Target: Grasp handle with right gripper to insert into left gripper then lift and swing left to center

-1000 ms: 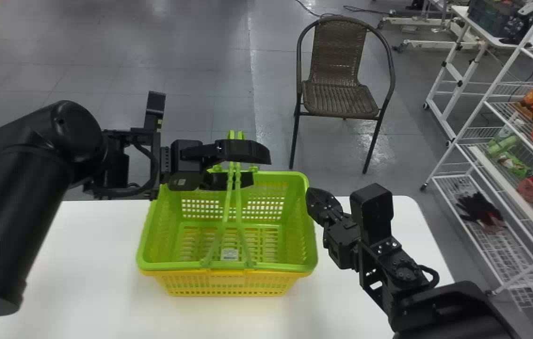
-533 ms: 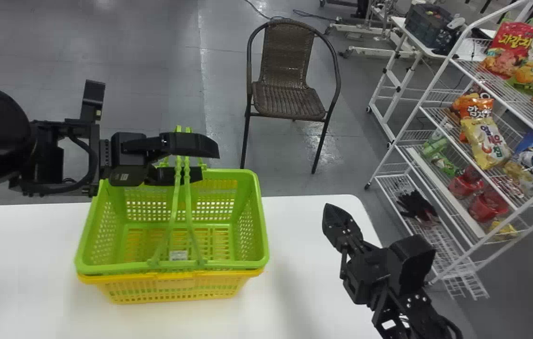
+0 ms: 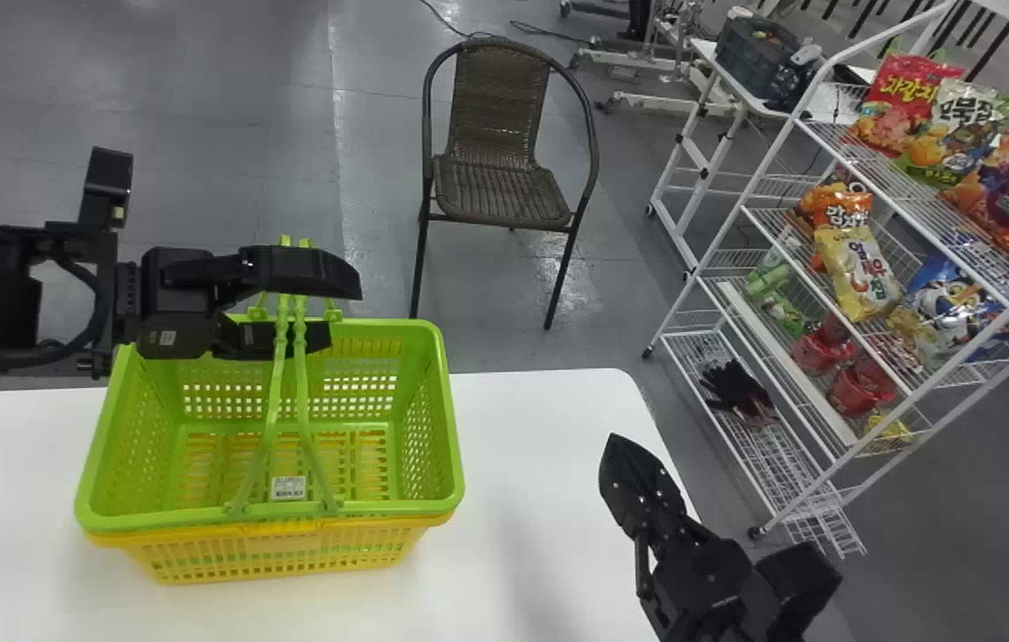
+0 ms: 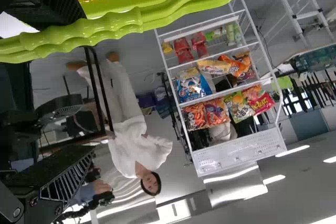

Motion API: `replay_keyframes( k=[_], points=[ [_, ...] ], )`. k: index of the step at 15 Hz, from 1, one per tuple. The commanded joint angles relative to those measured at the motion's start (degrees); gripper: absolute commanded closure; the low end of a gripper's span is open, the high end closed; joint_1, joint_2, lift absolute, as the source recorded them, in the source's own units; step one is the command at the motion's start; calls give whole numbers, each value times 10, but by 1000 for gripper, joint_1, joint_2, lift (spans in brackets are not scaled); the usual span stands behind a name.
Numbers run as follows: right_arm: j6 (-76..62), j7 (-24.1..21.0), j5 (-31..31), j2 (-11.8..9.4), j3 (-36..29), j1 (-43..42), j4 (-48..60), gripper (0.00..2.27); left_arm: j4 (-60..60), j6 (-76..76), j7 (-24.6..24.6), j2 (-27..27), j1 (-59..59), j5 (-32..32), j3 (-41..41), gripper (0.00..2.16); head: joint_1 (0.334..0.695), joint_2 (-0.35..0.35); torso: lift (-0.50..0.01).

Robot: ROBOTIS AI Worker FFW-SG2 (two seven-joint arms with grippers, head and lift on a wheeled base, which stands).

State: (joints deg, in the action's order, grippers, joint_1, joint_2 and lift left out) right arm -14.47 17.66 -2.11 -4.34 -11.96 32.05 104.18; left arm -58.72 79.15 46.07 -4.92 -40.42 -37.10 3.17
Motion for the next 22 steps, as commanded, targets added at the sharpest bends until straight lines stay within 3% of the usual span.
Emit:
replay_keyframes(
  k=[1,7,22],
  points=[
    [-37,0,-2,3,-3,12,-18,164,-2,20,-1,0,-6,-3,0,124,695,-330,0],
    [-77,0,-2,15,-2,24,-50,87,-1,59,-5,-1,-35,-9,2,124,695,-346,0],
    [-91,0,-8,17,3,20,-74,87,47,109,-19,-7,-142,-64,3,124,695,-343,0]
  ],
)
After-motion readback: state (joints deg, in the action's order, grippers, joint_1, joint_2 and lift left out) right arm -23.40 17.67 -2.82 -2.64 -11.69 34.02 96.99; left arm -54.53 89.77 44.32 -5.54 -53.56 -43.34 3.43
